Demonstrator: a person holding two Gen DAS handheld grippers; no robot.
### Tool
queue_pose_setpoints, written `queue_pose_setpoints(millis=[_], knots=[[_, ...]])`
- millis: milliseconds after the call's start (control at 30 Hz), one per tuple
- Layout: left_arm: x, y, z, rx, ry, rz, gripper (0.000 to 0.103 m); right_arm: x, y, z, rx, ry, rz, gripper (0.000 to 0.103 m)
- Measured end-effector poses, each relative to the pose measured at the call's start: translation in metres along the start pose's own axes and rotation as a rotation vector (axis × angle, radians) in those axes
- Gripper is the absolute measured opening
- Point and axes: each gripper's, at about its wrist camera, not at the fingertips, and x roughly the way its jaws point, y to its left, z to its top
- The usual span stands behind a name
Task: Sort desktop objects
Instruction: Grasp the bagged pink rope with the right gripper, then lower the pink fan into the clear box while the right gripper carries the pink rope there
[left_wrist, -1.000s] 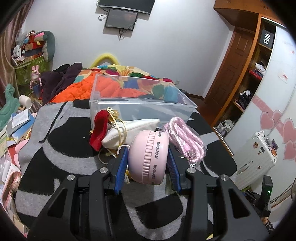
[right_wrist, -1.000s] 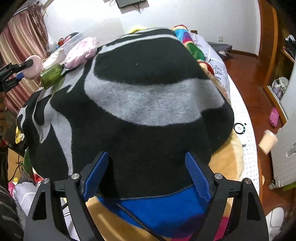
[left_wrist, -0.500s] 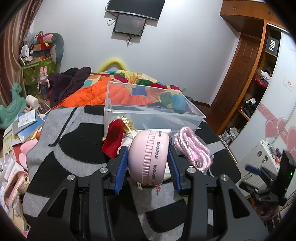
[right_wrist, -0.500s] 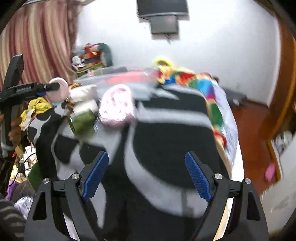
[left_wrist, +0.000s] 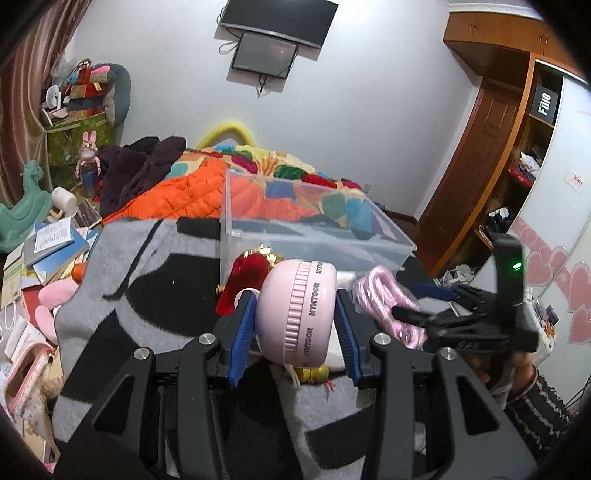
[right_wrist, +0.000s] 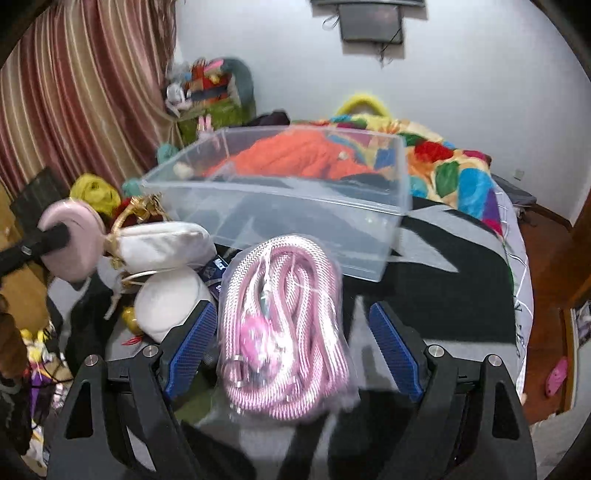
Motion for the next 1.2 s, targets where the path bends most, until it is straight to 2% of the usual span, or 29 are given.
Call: queue_pose_setpoints(millis=[200,233,300,500,567,933,1200], knots=[[0.009,-0.004,0.021,0.019,-0.013,-0.010,0.042,0.022,0.018,-0.002,-0.112,0.069,-0.031,0.082],[0.012,-0.004,0.025,0.022,-0.014,-0.010,0.042,0.024,0.019,-0.004,-0.123,0.069,-0.045,0.080],[0.016,-0.005,0.031,0.026,-0.015,-0.007,0.042,0.024,0.020,-0.006,-0.129,0.057,-0.058,0.065],[0.032,-0.006,0.052,0.040,-0.019,-0.003,0.042,0.016,0.014,-0.008,-0.132,0.054,-0.037,0.058],[0.040,-0.006,0.057,0.042,-0.011,0.004,0.042,0.009,0.013,-0.007,-0.134,0.039,-0.030,0.055],[0.076,0.006,0.075,0.016,0.044,0.018,0.042,-0.033,0.010,0.019,-0.095,-0.084,0.043,0.053],[0.094,0.012,0.088,0.009,0.069,0.031,0.042,-0.053,0.000,0.055,-0.055,-0.192,0.030,0.053]])
